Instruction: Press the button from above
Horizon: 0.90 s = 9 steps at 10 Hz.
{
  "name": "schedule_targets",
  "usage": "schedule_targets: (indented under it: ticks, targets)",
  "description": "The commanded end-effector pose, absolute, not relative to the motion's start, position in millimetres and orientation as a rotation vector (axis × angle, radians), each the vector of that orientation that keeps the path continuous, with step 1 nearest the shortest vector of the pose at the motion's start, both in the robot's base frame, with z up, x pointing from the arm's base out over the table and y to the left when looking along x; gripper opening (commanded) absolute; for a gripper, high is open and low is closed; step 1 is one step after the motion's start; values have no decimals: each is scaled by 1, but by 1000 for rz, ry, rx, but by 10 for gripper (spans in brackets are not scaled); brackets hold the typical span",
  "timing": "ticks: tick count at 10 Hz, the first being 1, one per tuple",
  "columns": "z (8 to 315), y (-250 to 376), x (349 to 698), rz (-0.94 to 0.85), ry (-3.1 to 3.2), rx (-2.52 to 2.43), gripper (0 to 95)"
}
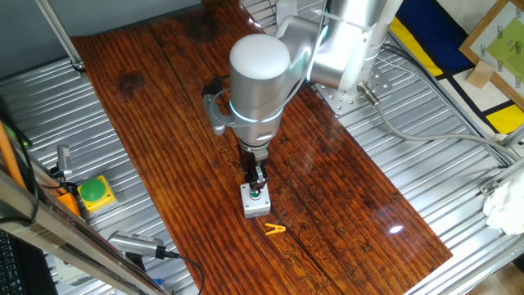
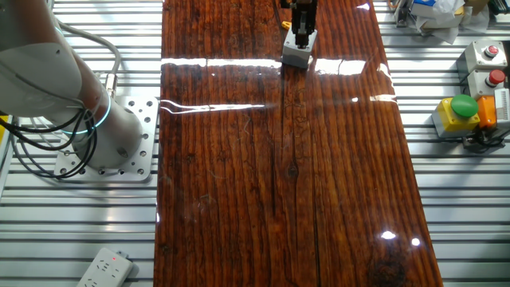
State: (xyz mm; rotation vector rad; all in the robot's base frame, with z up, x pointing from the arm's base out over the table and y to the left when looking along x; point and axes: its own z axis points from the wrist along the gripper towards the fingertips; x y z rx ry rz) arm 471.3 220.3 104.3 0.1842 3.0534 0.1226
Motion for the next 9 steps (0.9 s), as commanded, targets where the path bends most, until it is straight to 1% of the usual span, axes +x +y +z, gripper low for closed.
schedule_targets:
  ticks: [1, 9]
  targets:
    - [107, 221, 472, 129, 3059, 182, 380]
    - [122, 207, 481, 114, 3063, 112, 380]
